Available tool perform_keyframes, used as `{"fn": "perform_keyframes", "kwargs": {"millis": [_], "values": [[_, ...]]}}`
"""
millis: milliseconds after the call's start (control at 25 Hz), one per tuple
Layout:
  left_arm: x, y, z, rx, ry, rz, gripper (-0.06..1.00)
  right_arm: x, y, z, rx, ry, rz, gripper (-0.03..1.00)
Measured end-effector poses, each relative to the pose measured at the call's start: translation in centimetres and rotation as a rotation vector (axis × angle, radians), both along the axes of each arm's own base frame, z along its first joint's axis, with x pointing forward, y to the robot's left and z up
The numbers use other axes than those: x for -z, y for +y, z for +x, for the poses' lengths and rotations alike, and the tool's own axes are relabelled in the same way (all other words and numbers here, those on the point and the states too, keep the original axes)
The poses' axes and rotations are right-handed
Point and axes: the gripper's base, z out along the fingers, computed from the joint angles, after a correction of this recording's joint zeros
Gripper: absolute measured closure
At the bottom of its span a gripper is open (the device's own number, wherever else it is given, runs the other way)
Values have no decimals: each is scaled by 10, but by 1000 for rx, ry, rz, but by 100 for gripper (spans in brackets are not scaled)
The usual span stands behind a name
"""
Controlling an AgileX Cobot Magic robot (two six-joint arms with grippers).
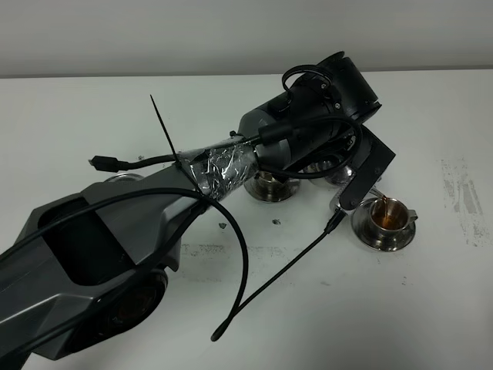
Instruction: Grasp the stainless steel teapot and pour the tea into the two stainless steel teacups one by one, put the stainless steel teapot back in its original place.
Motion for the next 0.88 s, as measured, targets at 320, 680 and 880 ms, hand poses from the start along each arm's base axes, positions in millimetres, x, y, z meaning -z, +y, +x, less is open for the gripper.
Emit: {"fn": "perform_keyframes", "kwargs": {"millis": [320, 680, 880], "values": [[-1, -5, -5, 39, -26, 29, 75, 0, 0, 0, 0, 0, 0, 57], [-3, -5, -3, 50, -60, 43, 75, 0, 0, 0, 0, 0, 0, 57], [-5, -6, -3, 61, -93, 63, 75, 0, 0, 0, 0, 0, 0, 57]]}}
